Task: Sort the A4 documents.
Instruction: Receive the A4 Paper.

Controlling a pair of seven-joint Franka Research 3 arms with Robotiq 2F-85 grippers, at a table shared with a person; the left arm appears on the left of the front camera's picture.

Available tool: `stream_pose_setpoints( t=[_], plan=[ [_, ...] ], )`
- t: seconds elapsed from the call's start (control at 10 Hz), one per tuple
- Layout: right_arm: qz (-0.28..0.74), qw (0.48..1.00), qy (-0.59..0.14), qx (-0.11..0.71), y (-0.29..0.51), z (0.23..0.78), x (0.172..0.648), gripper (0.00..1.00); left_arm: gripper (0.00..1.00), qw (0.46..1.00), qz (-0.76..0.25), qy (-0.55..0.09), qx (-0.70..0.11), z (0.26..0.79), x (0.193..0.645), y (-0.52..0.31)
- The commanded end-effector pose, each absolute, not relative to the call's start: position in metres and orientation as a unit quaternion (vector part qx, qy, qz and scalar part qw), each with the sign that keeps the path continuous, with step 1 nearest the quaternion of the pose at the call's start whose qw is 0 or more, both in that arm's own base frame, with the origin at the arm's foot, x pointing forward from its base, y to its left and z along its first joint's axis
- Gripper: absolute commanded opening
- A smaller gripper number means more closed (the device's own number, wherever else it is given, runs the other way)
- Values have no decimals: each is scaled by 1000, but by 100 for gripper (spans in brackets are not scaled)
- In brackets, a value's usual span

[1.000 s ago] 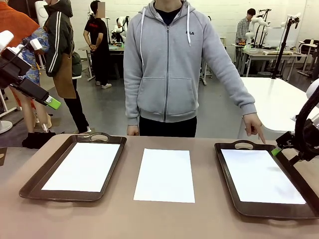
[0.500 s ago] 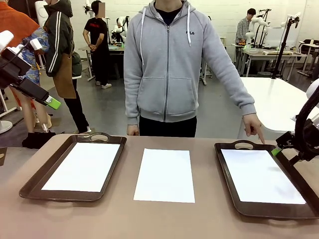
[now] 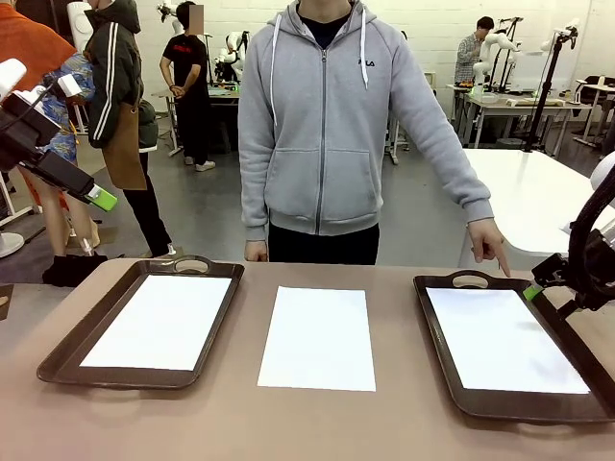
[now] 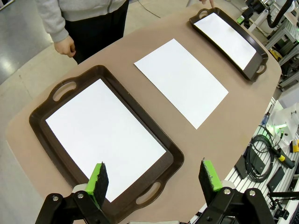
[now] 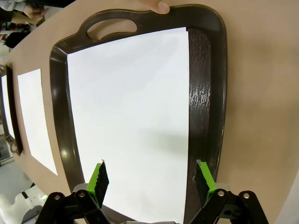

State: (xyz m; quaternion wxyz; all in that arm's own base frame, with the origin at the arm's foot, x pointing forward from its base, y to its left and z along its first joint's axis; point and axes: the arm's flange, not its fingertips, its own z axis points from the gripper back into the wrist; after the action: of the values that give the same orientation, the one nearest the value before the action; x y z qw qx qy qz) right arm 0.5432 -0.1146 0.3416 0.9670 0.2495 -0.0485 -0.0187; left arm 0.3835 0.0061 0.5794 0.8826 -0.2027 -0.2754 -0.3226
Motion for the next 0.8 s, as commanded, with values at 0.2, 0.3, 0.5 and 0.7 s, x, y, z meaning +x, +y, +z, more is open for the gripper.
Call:
stream_pose_setpoints(
  t=[0.2, 0.3, 0.5, 0.7],
  plan=[
    [-19, 967, -49, 248, -115, 342, 543, 96, 100, 882, -323, -276, -204, 579, 382, 6],
    [-19, 967, -49, 248, -115, 342, 543, 96, 100, 882, -323, -276, -204, 579, 382, 6],
    [-19, 967, -49, 250, -115, 342, 543, 96, 100, 882, -323, -276, -204, 579, 382, 6],
    [30, 964, -140, 225, -120, 371, 506, 96, 100, 882, -323, -276, -204, 579, 382, 6]
  ],
)
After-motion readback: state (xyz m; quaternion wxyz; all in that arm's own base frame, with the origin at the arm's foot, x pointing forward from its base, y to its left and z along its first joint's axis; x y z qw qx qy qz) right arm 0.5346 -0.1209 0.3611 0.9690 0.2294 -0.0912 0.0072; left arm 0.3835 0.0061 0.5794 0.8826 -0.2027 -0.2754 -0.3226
